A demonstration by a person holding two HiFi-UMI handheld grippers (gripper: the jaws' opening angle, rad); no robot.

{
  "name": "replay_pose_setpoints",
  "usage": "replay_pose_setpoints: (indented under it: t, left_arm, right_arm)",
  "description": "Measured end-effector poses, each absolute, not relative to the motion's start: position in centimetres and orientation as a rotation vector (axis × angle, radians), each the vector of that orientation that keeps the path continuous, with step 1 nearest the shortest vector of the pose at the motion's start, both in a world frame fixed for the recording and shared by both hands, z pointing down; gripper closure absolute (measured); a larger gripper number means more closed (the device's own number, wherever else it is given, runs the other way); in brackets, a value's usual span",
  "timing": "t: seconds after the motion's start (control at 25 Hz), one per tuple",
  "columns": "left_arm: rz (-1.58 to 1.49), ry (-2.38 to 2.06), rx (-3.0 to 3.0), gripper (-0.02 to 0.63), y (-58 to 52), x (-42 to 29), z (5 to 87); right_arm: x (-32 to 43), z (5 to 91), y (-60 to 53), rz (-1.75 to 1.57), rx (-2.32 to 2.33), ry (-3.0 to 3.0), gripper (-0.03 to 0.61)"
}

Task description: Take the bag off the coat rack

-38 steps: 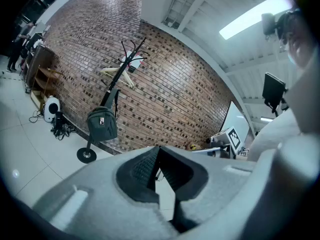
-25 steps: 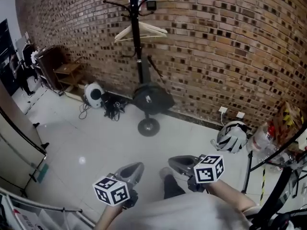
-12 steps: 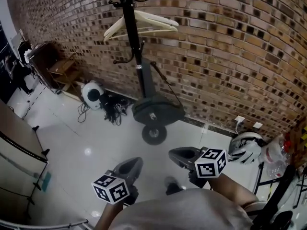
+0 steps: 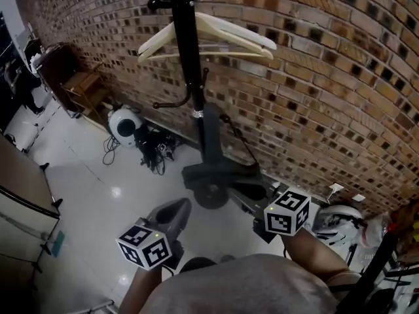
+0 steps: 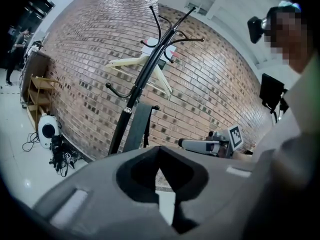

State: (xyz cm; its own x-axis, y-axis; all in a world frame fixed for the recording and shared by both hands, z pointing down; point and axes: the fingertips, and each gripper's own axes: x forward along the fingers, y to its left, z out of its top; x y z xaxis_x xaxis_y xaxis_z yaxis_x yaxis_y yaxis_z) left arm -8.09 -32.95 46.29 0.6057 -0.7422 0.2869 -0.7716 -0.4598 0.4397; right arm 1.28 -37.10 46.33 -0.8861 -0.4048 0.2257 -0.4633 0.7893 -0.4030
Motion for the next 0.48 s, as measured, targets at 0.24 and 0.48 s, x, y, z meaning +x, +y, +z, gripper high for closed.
replay_pose_setpoints:
  t: [0.24,0.48]
  left_arm:
    - [0.063,-1.163,2.276,0.612,-37.3,-10.2,47.3]
    - [0.078,-1.097,2.313,0.612,-42.0,-11.6,46.9]
  right_arm:
    - [-0.2,45.6,-43.1,0.627,0.805,-2.847,0.506]
    - [-1.9,45.6,-48.8,0.548,0.919,-2.799,0.437]
